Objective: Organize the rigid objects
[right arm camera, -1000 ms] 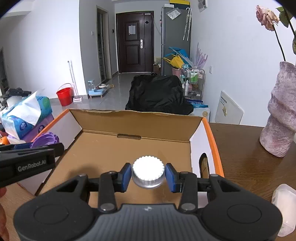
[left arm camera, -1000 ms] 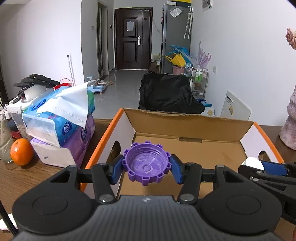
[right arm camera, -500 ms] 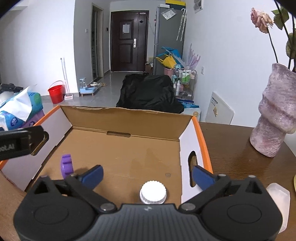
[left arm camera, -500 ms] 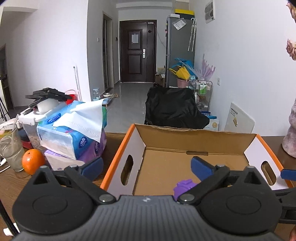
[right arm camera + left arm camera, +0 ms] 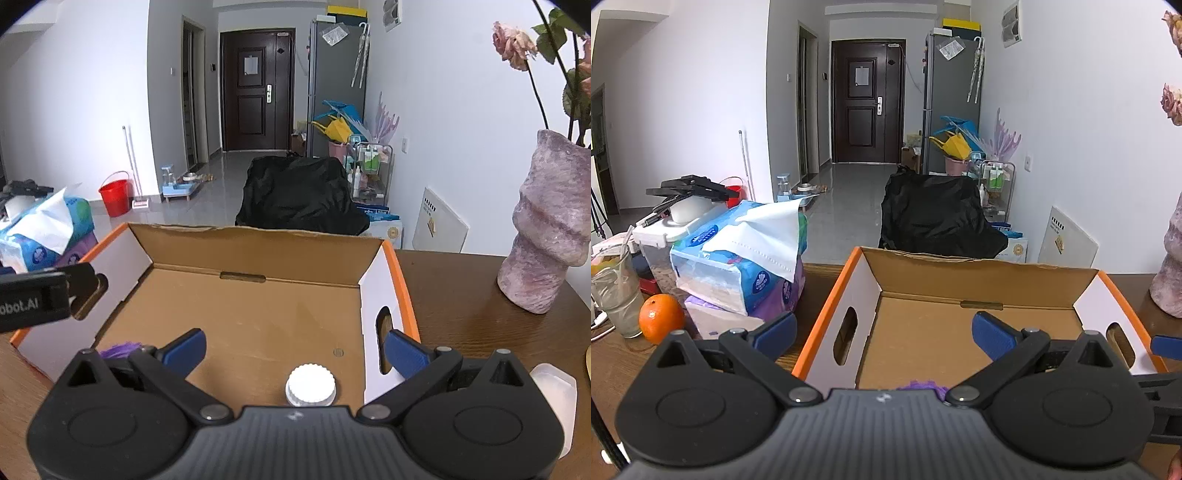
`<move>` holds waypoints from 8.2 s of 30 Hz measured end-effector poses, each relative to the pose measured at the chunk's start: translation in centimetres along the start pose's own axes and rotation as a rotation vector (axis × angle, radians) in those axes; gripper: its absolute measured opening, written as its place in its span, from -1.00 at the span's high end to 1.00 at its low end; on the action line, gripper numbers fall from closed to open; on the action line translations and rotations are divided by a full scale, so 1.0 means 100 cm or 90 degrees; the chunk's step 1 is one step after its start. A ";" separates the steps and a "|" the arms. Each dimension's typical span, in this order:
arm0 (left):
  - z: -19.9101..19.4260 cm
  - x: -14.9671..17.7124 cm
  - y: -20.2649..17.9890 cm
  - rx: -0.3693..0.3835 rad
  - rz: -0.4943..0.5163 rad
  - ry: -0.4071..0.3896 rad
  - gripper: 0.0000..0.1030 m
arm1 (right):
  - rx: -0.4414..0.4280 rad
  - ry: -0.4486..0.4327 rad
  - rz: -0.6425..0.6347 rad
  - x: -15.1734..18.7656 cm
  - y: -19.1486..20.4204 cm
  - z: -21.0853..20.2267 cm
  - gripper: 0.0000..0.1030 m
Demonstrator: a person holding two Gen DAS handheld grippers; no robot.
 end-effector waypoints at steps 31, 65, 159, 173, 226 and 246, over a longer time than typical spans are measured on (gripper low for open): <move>-0.122 0.061 0.027 0.004 -0.001 -0.059 -1.00 | -0.014 -0.076 0.002 0.081 -0.008 -0.108 -1.00; -0.205 0.138 0.083 -0.046 -0.054 -0.039 -1.00 | 0.047 -0.081 0.024 0.181 -0.066 -0.189 -1.00; 0.024 0.072 0.192 -0.236 -0.329 0.249 -0.91 | 0.208 0.217 0.225 0.035 -0.205 0.043 -1.00; 0.024 0.072 0.190 -0.230 -0.320 0.250 -0.91 | 0.195 0.215 0.221 0.038 -0.202 0.035 -0.27; -0.083 0.109 0.170 -0.173 -0.268 0.138 -0.90 | 0.124 0.099 0.196 0.126 -0.148 -0.106 -0.27; -0.120 0.136 0.129 -0.133 -0.205 0.115 -0.90 | 0.041 0.073 0.147 0.150 -0.091 -0.132 -0.27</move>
Point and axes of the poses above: each gripper's, at about its wrist camera, not at the fingertips, and z roughly the way its jaws point, y to its left, x to its underside, the point moved 1 cm from there along z, roughly the way its jaws point, and after that the axes turned 13 degrees about y, right-handed, at the moved point
